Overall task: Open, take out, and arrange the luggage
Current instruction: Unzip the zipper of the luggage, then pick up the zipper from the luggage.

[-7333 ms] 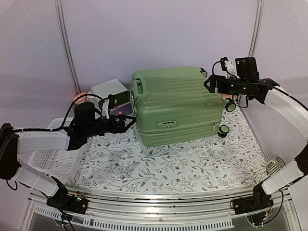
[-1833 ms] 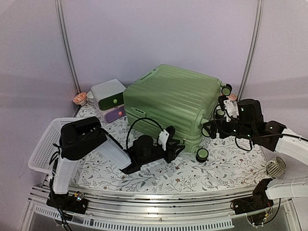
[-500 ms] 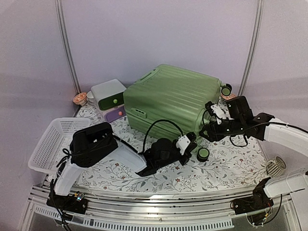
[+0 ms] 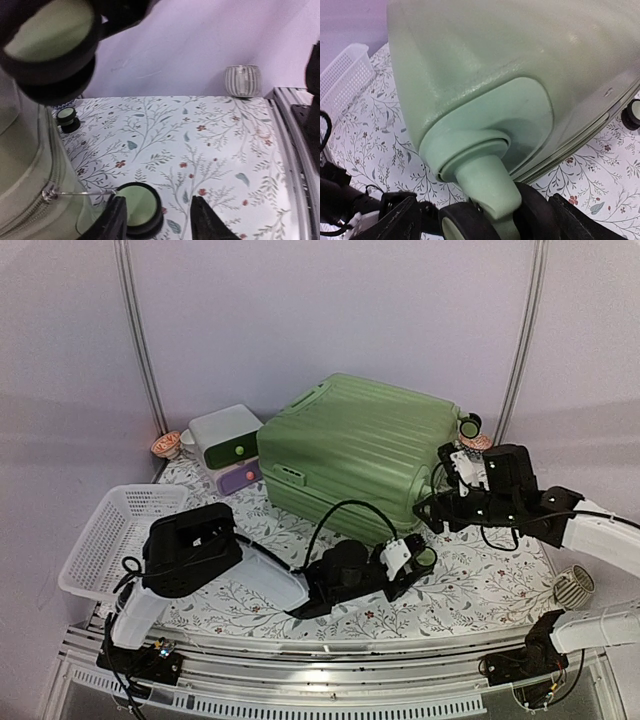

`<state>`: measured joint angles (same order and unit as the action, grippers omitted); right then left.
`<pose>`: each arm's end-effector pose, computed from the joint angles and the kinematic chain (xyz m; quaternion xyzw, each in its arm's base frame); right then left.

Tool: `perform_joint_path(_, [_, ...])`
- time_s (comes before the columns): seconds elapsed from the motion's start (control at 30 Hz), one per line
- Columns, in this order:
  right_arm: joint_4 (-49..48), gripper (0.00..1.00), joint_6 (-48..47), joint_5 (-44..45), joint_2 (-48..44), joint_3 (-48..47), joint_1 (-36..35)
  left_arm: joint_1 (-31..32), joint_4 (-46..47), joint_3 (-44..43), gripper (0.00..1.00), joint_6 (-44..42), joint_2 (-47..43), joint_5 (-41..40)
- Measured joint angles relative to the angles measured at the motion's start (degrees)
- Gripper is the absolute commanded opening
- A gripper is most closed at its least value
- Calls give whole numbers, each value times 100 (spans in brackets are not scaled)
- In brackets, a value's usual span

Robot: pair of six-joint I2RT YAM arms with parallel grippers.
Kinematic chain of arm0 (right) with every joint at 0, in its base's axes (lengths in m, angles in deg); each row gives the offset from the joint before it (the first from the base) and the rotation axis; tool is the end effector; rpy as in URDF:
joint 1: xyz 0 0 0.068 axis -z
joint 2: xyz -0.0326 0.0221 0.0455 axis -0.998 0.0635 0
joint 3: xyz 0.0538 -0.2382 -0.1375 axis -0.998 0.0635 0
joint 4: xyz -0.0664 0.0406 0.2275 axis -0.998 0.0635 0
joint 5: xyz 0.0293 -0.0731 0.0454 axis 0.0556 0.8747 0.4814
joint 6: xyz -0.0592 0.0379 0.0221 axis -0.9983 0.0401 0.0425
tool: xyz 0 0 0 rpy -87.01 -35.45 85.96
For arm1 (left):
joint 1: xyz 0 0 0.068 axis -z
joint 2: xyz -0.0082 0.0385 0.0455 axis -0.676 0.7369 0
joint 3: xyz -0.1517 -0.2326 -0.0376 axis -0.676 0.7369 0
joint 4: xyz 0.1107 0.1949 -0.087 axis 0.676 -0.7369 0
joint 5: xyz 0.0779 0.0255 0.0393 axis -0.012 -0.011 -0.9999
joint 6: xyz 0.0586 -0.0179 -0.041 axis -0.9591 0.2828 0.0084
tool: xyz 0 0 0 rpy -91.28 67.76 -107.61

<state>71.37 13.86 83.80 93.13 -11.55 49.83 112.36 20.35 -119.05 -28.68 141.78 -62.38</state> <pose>0.1889 0.1446 0.2762 -0.2373 0.8509 0.1987 0.4244 0.1781 -0.4742 0.1390 0.4368 0.5814 -0.3378 0.5976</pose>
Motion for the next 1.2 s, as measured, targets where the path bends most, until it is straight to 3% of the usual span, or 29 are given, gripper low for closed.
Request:
perform_joint_path(0.3, [-1318,90,459,264,-1552,1390,-33,168,9,1064,51,282,-1217,-70])
perform_joint_path(0.5, [-2223,86,807,127,-2009,2708,-44,136,-155,1513,51,531,-1843,-328])
perform_joint_path(0.73, [-3119,82,1008,-87,-2402,3504,-55,-79,-793,1674,51,1054,-2601,-466])
perform_joint_path(0.97, [-4732,82,1130,-260,-1766,4293,-55,-363,-1104,1932,51,1491,-3025,-468])
perform_joint_path(1.2, [-6500,71,949,-557,-271,4437,-55,-428,-1222,2100,52,1674,-3086,-452])
